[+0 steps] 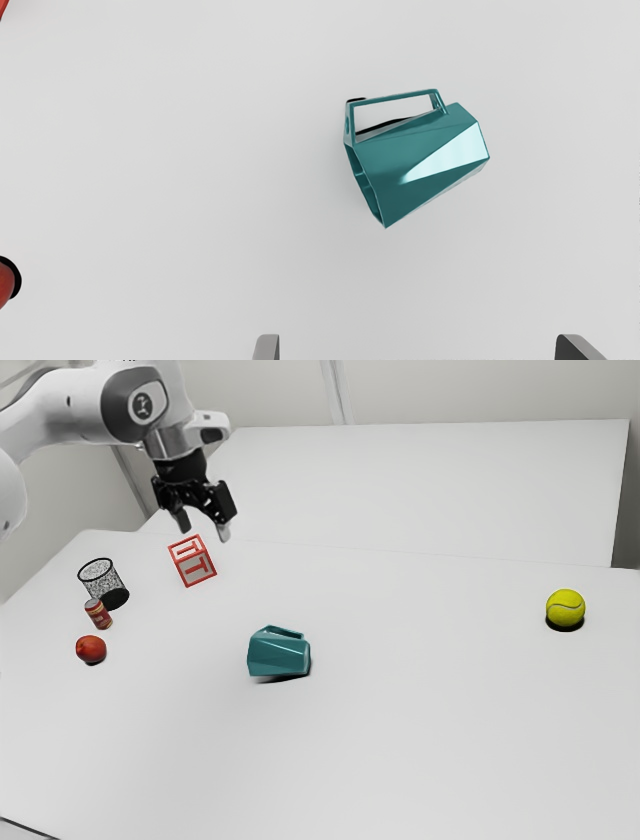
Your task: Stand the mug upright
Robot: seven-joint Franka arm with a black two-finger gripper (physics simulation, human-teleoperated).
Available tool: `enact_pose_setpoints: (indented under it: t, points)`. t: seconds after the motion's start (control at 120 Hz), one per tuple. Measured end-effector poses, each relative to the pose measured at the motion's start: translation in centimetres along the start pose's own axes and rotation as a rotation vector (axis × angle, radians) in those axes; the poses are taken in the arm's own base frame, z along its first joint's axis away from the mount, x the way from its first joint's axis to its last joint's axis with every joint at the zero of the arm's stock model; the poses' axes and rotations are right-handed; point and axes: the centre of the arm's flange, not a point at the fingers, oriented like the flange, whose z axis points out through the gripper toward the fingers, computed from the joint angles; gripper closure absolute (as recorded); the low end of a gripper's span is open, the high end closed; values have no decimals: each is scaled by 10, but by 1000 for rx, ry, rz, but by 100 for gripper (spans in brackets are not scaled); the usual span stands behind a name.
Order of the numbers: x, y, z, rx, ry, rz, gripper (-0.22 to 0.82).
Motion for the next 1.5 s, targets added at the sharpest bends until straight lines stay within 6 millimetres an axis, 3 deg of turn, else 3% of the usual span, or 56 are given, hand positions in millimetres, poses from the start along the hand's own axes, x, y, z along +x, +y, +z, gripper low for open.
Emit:
enact_pose_setpoints:
  t: [0.142, 0.342, 0.475, 0.558, 0.667, 0.808, 1.042, 1.133, 1.308, 1.408, 1.5]
  points:
    - [-4, -13, 2, -42, 28, -23, 0]
    - [-38, -75, 79, -350, -38, -224, 0]
    - [-58, -98, 125, -564, -38, -358, 0]
    - [-64, -94, 161, -674, -48, -405, 0]
    - [-57, -75, 189, -745, -46, -402, 0]
    - [-45, -60, 205, -776, -11, -379, 0]
    - [-36, -85, 240, -807, 55, -424, 0]
    - [-28, -87, 262, -824, 65, -429, 0]
    - [-21, -87, 278, -841, 106, -406, 0]
    - [-18, -82, 283, -850, 124, -387, 0]
    - [-11, -66, 287, -868, 135, -358, 0]
